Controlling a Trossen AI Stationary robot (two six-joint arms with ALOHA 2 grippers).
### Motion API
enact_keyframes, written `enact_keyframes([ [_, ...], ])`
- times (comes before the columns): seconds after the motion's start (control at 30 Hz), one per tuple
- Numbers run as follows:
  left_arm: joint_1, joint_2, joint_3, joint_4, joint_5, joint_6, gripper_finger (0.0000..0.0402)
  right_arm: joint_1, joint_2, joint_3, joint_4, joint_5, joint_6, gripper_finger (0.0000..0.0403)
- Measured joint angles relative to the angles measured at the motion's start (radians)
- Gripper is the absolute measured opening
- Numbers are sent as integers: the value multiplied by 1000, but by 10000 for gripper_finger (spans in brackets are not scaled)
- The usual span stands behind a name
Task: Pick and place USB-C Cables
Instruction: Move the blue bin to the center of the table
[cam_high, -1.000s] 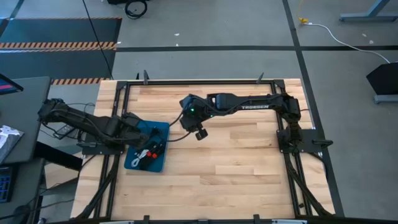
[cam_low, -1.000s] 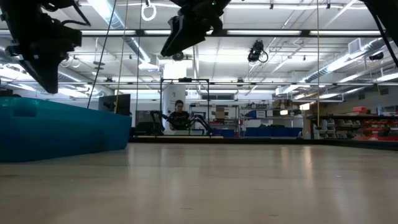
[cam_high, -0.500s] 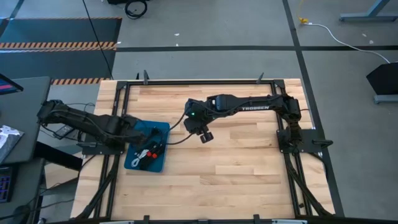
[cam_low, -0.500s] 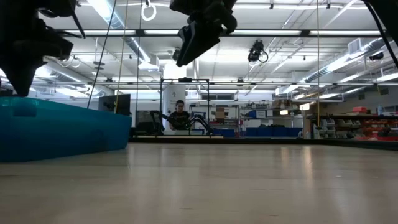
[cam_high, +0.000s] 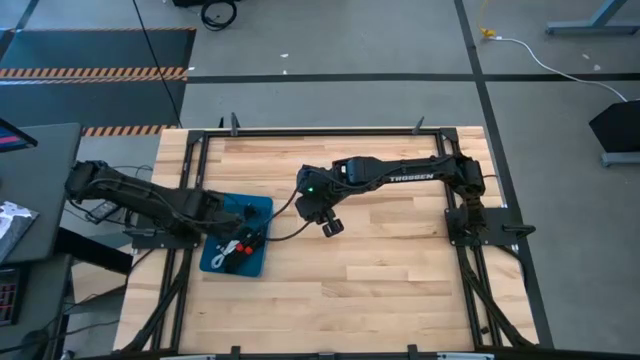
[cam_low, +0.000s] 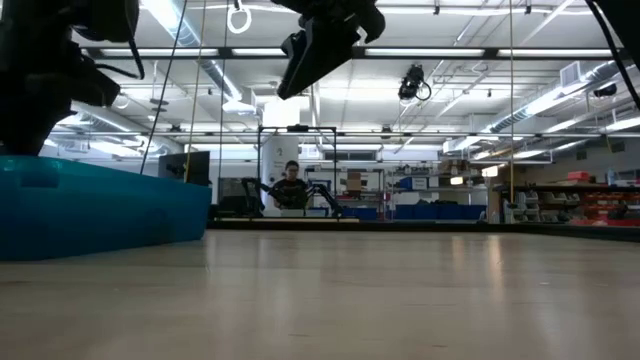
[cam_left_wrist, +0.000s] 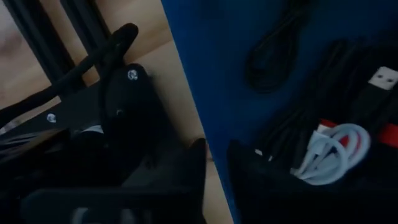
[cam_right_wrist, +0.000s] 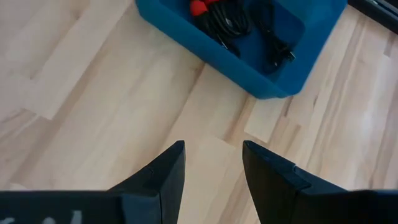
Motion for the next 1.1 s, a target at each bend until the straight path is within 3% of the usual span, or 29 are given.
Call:
enact_keyframes([
  [0.2, 1, 84, -33, 12, 8, -22, 154, 19, 0, 0, -2, -2, 4, 167],
  [0.33, 4, 111, -27, 14, 2, -27, 170, 29, 0, 0, -7, -2, 6, 167],
  [0.57, 11, 116, -27, 14, 13, -26, 168, 38, 0, 0, -15, -2, 8, 167],
  [0.87, 23, 119, -25, 23, 44, -27, 117, 51, 0, 0, -82, -2, 62, 167],
  [1.1, 21, 119, -23, 31, 35, -61, 104, 60, 1, 0, -129, -5, 67, 167],
])
